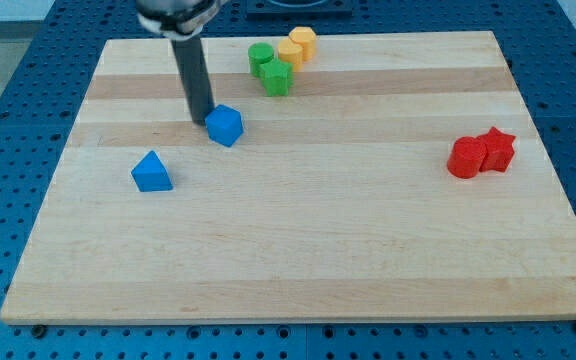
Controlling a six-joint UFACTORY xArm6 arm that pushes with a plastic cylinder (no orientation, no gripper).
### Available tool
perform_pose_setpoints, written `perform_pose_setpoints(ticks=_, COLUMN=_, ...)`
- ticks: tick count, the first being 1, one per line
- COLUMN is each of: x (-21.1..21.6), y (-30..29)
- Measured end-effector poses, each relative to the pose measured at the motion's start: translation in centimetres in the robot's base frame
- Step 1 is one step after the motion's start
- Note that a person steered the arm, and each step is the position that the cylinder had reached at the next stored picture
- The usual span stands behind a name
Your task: Place the blue cube to the left bottom of the green star
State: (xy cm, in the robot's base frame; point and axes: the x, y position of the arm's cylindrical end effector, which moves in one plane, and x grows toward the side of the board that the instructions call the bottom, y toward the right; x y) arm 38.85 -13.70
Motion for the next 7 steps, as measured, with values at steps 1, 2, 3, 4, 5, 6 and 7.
perform_pose_setpoints(ticks=1, x=3.3, y=-1.3)
perform_pose_setpoints(ticks=2, x=3.2, y=-1.3)
perform_pose_setpoints(ticks=3, x=3.9, y=0.5)
perform_pose_setpoints(ticks=4, x=-1.0, y=2.6)
perform_pose_setpoints(ticks=5, x=-1.3, y=2.9)
perform_pose_setpoints(ticks=6, x=-5.1, y=4.0)
perform_pose_setpoints(ticks=7, x=-5.2, y=4.1)
